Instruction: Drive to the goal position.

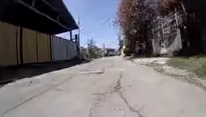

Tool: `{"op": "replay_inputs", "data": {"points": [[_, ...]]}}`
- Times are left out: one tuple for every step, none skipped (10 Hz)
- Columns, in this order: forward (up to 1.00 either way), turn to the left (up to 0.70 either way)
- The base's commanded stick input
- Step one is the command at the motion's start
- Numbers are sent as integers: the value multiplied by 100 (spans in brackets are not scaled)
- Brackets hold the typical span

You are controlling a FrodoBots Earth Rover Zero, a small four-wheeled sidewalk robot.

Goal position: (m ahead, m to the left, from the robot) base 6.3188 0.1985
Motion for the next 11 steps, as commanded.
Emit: {"op": "replay_inputs", "data": {"points": [[85,-34],[85,-18],[85,-4],[85,0],[84,0],[84,0],[84,0],[84,0],[85,0],[85,0],[85,0]]}}
